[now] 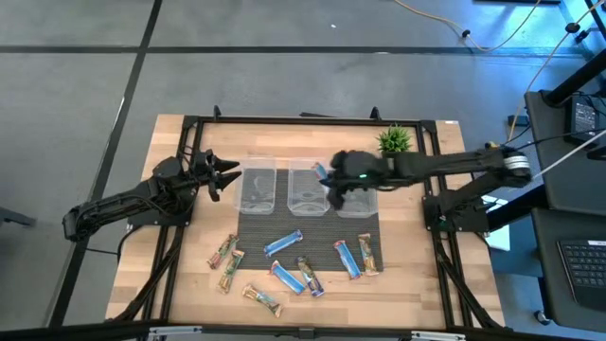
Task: Pick and place Granola Bars by type
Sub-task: Put the red granola bar into the middle transparent bin, then put the yellow granola bar into the right transparent bin
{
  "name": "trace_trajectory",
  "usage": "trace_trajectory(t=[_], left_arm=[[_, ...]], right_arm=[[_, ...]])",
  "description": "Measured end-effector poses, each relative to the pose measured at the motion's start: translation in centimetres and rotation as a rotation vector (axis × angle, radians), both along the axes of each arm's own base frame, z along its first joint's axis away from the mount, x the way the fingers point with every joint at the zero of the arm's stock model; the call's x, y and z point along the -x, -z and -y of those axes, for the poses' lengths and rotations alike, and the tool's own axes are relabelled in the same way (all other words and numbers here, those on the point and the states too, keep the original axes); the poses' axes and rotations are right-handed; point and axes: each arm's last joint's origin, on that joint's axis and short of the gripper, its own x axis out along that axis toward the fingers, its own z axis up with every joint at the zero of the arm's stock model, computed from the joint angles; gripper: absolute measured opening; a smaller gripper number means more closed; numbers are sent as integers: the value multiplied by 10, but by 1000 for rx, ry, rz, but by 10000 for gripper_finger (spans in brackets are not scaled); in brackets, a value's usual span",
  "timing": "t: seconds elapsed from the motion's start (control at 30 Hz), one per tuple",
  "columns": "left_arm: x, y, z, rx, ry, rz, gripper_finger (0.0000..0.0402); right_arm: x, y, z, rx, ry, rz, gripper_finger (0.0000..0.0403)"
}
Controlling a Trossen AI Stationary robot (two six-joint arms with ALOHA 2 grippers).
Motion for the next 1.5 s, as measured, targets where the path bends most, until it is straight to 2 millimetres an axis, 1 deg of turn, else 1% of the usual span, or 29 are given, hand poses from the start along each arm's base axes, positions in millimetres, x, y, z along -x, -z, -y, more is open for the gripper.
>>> trace_trajectory(t=[0.1,0.23,0.4,0.5,0.6,0.83,0.93,1.03,1.23,1.3,1.37,1.5], left_arm=[[0,0,0,0,0,0,194],[0,0,0,0,0,0,196],[0,0,0,1,0,-1,194],[0,0,0,0,0,-1,195],[0,0,0,0,0,-1,196],[0,0,0,0,0,-1,195],[0,0,0,0,0,-1,196],[0,0,0,0,0,-1,194],[0,0,0,0,0,-1,196],[0,0,0,0,0,-1,196],[0,0,0,0,0,-1,194],[0,0,0,27,0,9,195]], right_arm=[[-22,12,4,2,10,-67,55],[-45,30,10,14,16,-123,55],[-66,59,15,15,26,-206,55],[-73,77,15,16,24,-253,55],[-77,89,16,16,23,-284,55],[-81,105,16,15,22,-326,55],[-82,108,16,10,24,-334,57],[-82,108,15,1,15,-334,69],[-82,108,15,-7,11,-333,111],[-80,104,15,-8,9,-335,126],[-77,94,15,-7,9,-333,137],[-67,58,15,-9,9,-351,149]])
